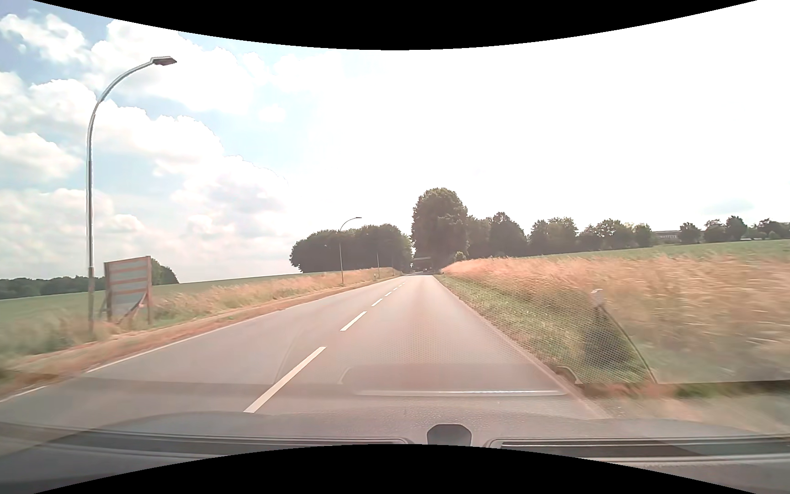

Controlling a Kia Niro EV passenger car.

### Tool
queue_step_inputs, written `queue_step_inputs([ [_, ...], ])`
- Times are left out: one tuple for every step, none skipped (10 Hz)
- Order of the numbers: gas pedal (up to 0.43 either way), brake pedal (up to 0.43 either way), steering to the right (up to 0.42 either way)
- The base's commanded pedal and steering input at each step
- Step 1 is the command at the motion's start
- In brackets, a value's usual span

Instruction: Follow the waypoints while adhering to traffic rules and regulations

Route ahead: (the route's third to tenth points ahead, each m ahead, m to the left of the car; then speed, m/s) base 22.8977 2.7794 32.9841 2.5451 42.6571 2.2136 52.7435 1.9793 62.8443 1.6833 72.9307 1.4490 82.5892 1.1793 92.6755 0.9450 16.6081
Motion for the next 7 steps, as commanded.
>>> queue_step_inputs([
  [0.22,0.0,0.006],
  [0.22,0.0,0.005],
  [0.22,0.0,0.005],
  [0.22,0.0,0.003],
  [0.22,0.0,0.003],
  [0.22,0.0,0.001],
  [0.22,0.0,0.0],
])
